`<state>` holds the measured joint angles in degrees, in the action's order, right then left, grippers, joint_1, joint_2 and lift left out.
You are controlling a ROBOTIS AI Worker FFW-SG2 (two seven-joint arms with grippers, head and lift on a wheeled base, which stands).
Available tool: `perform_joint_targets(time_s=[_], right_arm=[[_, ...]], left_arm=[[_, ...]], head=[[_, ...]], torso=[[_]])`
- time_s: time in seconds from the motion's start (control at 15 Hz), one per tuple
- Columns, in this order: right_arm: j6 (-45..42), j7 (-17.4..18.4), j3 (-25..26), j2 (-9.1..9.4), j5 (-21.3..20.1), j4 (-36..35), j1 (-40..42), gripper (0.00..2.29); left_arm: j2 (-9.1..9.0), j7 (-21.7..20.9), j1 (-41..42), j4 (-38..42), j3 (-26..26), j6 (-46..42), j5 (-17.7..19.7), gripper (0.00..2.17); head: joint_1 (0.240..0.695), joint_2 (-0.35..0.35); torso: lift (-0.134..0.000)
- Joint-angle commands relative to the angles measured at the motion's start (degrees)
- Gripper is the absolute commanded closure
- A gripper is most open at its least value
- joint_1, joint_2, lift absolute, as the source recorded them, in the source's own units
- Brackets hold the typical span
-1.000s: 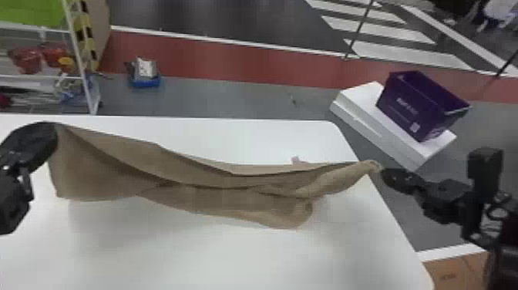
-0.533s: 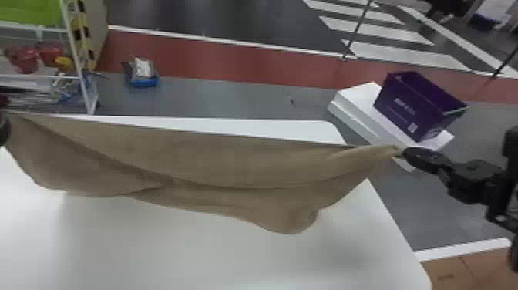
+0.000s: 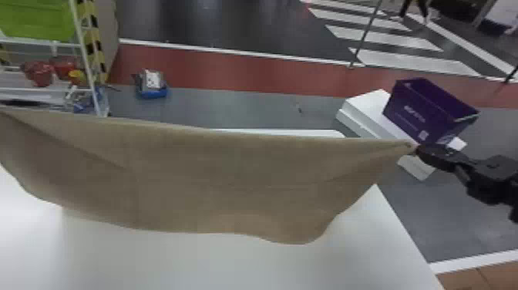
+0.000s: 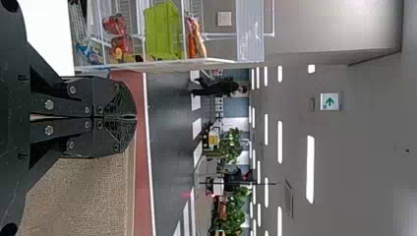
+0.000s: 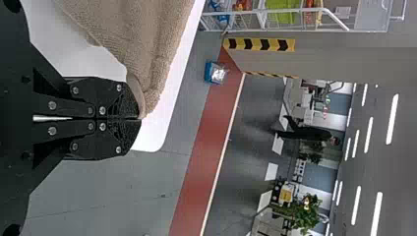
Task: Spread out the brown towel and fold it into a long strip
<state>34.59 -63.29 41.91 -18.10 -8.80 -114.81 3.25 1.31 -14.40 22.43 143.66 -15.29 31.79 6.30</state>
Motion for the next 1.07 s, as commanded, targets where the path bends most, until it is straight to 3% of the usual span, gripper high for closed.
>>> perform_joint_targets(time_s=[0.0,0.13,0.2,0.33,0.47,0.8,0.93,1.0], right_arm=[[-5.80,-2.98,-1.65,0.44,-1.65,0.90,2.20,1.51],[-14.94,-2.98,-4.82,1.58,-3.50,3.45,6.77,1.36],[-19.86,-2.81,-6.31,2.37,-5.79,5.47,8.35,1.12],[-25.49,-2.01,-9.30,2.28,-9.13,9.51,10.55,1.10],[-26.54,-1.75,-11.58,1.58,-12.99,11.97,11.60,1.10],[-28.65,-0.87,-14.40,-3.26,-17.39,18.65,14.76,1.10],[-29.71,-0.08,-14.05,-4.05,-18.00,20.06,15.03,0.73],[-30.24,0.27,-12.55,-4.05,-17.56,20.06,15.12,0.71]], left_arm=[[-0.08,-0.01,-0.02,0.31,-0.35,1.04,0.47,1.90],[-0.17,-0.01,0.59,-1.27,0.00,0.16,0.38,1.90],[-0.17,-0.01,1.38,-2.15,0.35,-1.07,0.30,1.90],[-0.26,-0.01,3.14,-4.61,2.02,-6.17,-0.23,1.90],[-0.17,0.16,3.67,-7.34,3.34,-9.51,-0.58,1.90],[-0.17,-0.19,3.41,-8.04,2.46,-11.09,-1.02,1.90],[-0.17,-0.19,3.23,-7.95,2.02,-11.09,-0.93,1.90],[-0.17,-0.28,3.23,-7.87,2.02,-11.09,-0.93,1.90]], head=[[0.647,-0.258],[0.651,-0.238],[0.682,-0.216],[0.695,-0.197],[0.695,-0.185],[0.695,-0.198],[0.695,-0.216],[0.695,-0.220]], torso=[[-0.123],[-0.123],[-0.123],[-0.123],[-0.123],[-0.123],[-0.123],[-0.123]])
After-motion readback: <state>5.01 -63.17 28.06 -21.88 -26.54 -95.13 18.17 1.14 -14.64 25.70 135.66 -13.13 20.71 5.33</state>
